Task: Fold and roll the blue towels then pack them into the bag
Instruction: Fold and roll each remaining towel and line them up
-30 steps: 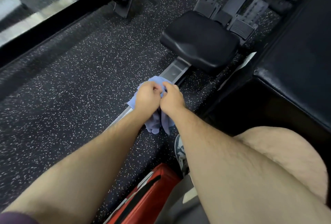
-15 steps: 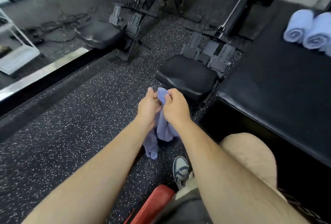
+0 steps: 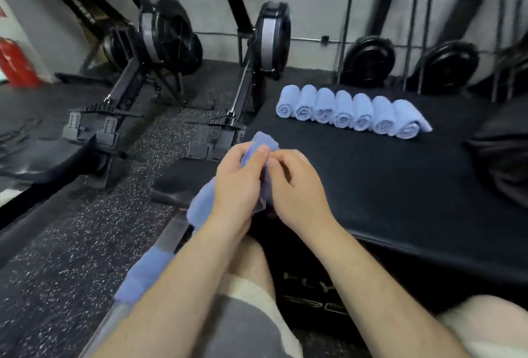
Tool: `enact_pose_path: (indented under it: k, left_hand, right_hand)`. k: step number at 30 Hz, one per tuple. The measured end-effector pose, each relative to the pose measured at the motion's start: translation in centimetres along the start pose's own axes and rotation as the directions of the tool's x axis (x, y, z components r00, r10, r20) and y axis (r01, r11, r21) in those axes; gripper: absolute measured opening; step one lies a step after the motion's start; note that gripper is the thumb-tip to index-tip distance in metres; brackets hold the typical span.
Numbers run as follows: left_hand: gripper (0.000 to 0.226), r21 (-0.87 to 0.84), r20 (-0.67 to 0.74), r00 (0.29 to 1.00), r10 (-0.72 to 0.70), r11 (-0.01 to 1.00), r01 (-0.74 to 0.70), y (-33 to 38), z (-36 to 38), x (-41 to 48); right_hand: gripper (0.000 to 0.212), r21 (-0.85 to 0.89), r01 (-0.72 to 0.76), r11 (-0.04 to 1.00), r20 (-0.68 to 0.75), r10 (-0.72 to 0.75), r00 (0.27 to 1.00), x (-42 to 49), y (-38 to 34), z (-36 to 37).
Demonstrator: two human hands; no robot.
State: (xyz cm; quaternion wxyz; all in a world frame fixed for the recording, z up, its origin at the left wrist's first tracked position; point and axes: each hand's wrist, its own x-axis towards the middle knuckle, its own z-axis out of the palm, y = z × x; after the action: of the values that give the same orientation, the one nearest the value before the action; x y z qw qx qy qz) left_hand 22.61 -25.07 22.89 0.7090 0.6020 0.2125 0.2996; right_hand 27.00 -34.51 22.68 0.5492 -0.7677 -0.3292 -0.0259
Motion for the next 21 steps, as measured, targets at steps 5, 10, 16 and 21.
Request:
enact_pose_path:
  k: [5, 10, 16, 21]
  left_hand:
    - [0.011, 0.003, 0.099, 0.995, 0.027, 1.000, -0.027, 0.2, 8.0, -1.6]
    - [0.016, 0.071, 0.167, 0.985, -0.033, 0.997, 0.022, -2.1, 12.1, -2.7]
    - [0.030, 0.115, 0.294, 0.941, -0.166, 0.984, 0.138, -1.8, 13.1, -2.8]
    - [0.030, 0.336, 0.358, 0.933, -0.042, 0.938, -0.086, -2.3, 12.1, -1.6]
  right_hand:
    - [0.007, 0.156, -0.098, 0.983, -0.199, 0.128, 0.972, -0.3, 2.3, -7.3]
    - [0.018, 0.027, -0.220, 0.975, -0.225, 0.220, 0.949, -1.0, 6.8, -11.4]
    - [0.015, 0.060, -0.251, 0.966, -0.184, 0.258, 0.948, -0.9, 8.0, -13.4]
    - [0.007, 0.038, -0.302, 0.953, -0.163, 0.304, 0.939, -0.5, 8.5, -14.0]
